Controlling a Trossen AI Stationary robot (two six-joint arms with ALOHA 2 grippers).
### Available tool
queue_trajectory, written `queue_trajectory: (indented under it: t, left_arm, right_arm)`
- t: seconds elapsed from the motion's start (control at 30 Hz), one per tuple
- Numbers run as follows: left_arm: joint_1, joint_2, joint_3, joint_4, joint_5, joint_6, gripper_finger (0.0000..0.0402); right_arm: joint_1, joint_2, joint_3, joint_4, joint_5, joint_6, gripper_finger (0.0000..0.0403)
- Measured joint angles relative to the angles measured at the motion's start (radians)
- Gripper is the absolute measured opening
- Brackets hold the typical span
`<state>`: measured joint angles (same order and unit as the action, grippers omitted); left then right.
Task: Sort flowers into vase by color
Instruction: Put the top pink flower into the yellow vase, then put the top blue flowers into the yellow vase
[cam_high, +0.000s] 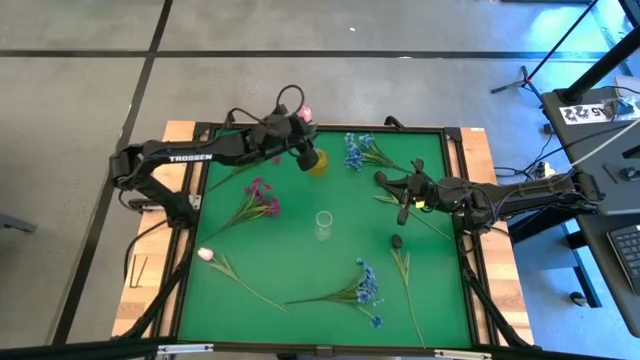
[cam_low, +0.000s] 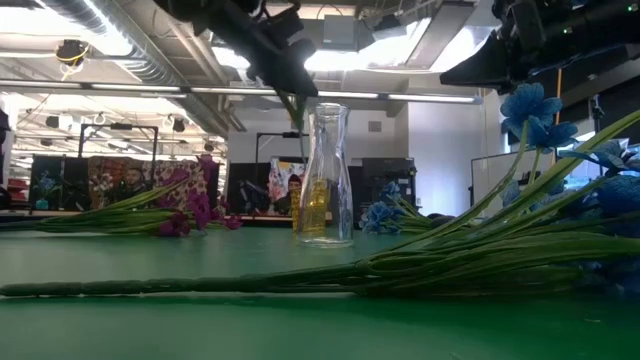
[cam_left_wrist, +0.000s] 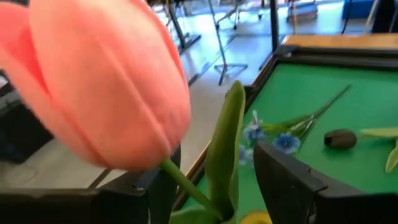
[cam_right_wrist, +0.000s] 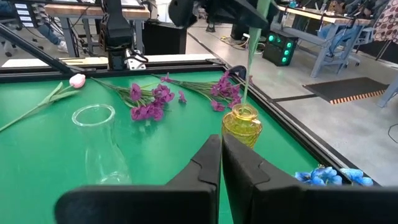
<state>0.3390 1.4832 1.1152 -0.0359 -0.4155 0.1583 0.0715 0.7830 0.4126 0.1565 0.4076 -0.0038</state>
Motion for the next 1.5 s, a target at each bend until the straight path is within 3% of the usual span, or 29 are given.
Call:
queue_trajectory:
  t: [0.3, 0.53, 0.63, 0.9, 1.33, 1.5]
  left_arm:
    - [-0.059, -0.11, 0.015, -0.136, -0.131, -0.025, 0.0202]
    - [-0.059, -0.213, 0.015, -0.275, -0.175, -0.074, 0.0202]
    - [-0.058, -0.267, 0.015, -0.345, -0.178, -0.093, 0.0202]
    - [-0.078, -0.378, 0.015, -0.498, -0.125, -0.183, 0.0193]
    - [-0.089, -0.499, 0.0, -0.488, -0.007, -0.182, 0.0156]
    - [-0.089, -0.508, 0.0, -0.488, 0.048, -0.195, 0.0137]
  right_arm:
    - [0.0, 0.0, 0.0, 0.001, 0.0, 0.006, 0.0017]
    - [0.0, 0.0, 0.0, 0.003, 0.0, 0.007, 0.0017]
    - [0.0, 0.0, 0.0, 0.001, 0.004, 0.007, 0.0017]
    - [-0.018, 0.0, 0.0, -0.01, 0.143, 0.051, 0.0017]
    - [-0.296, 0.088, 0.0, -0.069, -0.096, 0.053, 0.0017]
    - [-0.373, 0.134, 0.0, -0.113, -0.115, 0.068, 0.0017]
